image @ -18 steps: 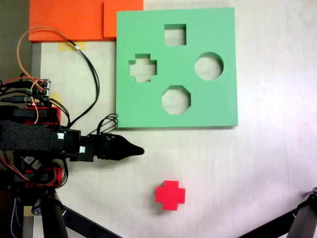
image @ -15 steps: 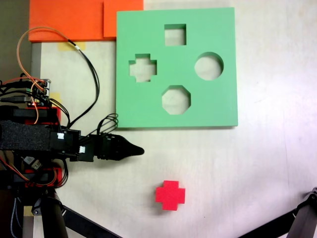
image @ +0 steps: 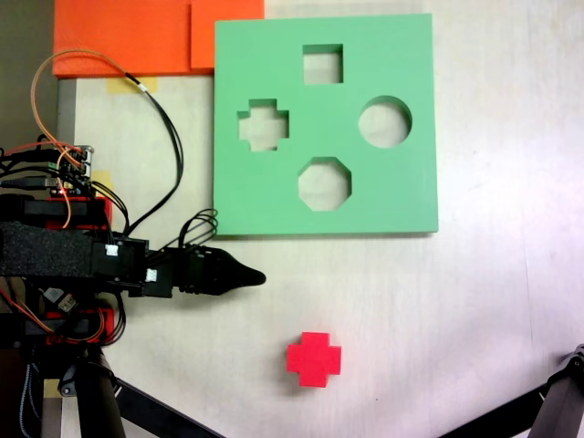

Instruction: Put the cross columnar block into the corresponding hole

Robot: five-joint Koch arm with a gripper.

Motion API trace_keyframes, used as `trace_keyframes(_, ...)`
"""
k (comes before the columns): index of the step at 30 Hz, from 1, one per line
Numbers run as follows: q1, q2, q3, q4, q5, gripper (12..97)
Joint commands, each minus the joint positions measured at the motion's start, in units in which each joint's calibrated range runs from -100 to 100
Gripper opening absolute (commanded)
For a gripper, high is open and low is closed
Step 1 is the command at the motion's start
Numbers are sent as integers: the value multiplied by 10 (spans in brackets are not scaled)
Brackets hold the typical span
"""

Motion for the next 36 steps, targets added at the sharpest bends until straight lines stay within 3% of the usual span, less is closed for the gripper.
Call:
trace_keyframes(1, 3, -4, -13, -57, 3, 486)
trace_keyframes(9, -2, -4, -13, -58, 28, 470)
trace_keyframes(17, -59, -4, -13, -53, 268, 491)
trace_keyframes(21, -93, -4, -13, -64, 305, 445)
trace_keyframes(31, -114, -4, 281, -586, 370, 436)
trace_keyframes(36, -113, 10, 521, -761, 370, 632)
